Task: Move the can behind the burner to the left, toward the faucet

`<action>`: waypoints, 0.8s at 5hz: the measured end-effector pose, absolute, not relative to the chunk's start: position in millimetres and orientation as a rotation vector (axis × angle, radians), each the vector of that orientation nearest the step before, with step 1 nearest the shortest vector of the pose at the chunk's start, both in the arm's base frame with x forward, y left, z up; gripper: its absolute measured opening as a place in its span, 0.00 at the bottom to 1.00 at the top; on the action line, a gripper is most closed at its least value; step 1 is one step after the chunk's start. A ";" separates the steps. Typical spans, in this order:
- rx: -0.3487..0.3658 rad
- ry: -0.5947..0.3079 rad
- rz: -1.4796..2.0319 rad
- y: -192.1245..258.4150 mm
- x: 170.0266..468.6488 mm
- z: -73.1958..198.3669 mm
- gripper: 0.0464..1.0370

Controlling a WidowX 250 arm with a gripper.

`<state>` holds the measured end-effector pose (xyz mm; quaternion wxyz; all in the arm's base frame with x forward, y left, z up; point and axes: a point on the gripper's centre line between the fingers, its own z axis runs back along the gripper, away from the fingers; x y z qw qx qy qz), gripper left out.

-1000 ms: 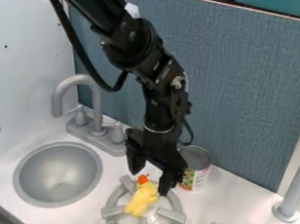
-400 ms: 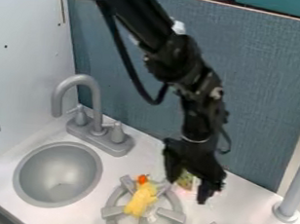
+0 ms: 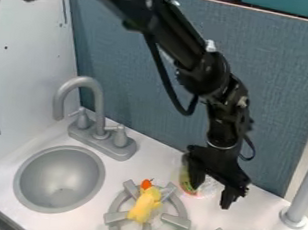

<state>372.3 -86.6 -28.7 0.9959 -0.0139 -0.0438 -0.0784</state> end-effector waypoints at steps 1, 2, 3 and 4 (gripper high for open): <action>-0.030 -0.098 -0.151 -89.3 386.8 -36.6 0.96; -0.033 -0.091 -0.146 -92.2 399.3 -47.2 0.96; -0.060 -0.098 -0.147 -98.5 409.3 -56.1 0.96; -0.081 -0.113 -0.130 -95.9 419.8 -60.3 0.96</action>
